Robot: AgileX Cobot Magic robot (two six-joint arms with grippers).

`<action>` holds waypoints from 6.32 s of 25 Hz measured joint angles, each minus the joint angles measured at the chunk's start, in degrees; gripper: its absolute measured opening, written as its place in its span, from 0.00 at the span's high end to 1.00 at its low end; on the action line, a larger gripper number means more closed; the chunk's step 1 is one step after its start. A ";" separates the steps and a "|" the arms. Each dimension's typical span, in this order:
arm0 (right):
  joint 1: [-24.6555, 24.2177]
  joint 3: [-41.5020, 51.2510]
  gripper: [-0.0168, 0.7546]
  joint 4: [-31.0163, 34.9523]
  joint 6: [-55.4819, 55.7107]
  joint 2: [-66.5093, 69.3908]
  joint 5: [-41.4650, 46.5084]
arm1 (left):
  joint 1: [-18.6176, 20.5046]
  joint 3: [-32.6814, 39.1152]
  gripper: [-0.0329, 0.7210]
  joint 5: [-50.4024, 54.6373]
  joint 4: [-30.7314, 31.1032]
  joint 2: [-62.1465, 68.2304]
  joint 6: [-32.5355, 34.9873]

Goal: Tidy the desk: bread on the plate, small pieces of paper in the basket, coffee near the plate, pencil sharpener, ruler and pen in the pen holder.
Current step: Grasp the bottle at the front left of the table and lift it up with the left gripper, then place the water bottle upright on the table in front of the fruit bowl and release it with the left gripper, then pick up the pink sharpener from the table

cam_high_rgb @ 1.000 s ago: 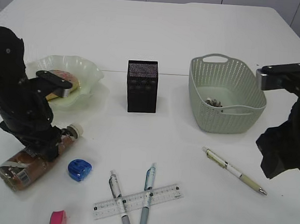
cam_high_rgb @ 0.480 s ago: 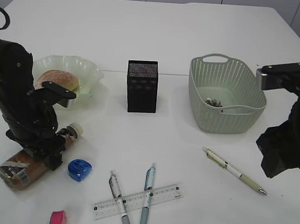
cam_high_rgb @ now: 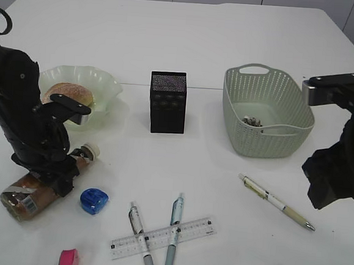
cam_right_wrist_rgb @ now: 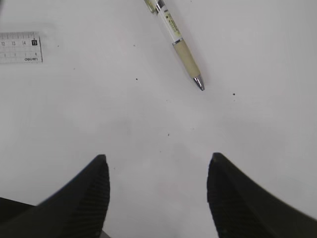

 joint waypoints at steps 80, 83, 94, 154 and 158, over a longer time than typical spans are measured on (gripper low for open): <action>0.00 0.00 0.39 -0.14 -0.14 0.00 -4.42 | 0.00 25.90 0.41 -102.25 13.03 4.43 -22.41; 0.00 0.00 0.39 -0.14 -0.14 0.00 -4.82 | 0.00 25.39 0.41 -102.25 13.14 6.21 -22.41; 0.00 0.00 0.39 -0.18 -0.24 0.00 -5.09 | 0.00 24.40 0.42 -106.42 13.26 10.38 -21.59; 0.00 0.00 0.38 0.32 -0.24 0.00 -5.31 | -2.03 23.52 0.27 13.23 -7.49 -58.58 -23.16; 0.00 0.00 0.38 0.42 -0.24 0.00 -5.31 | -5.61 23.39 0.37 12.06 -11.76 -58.72 -23.51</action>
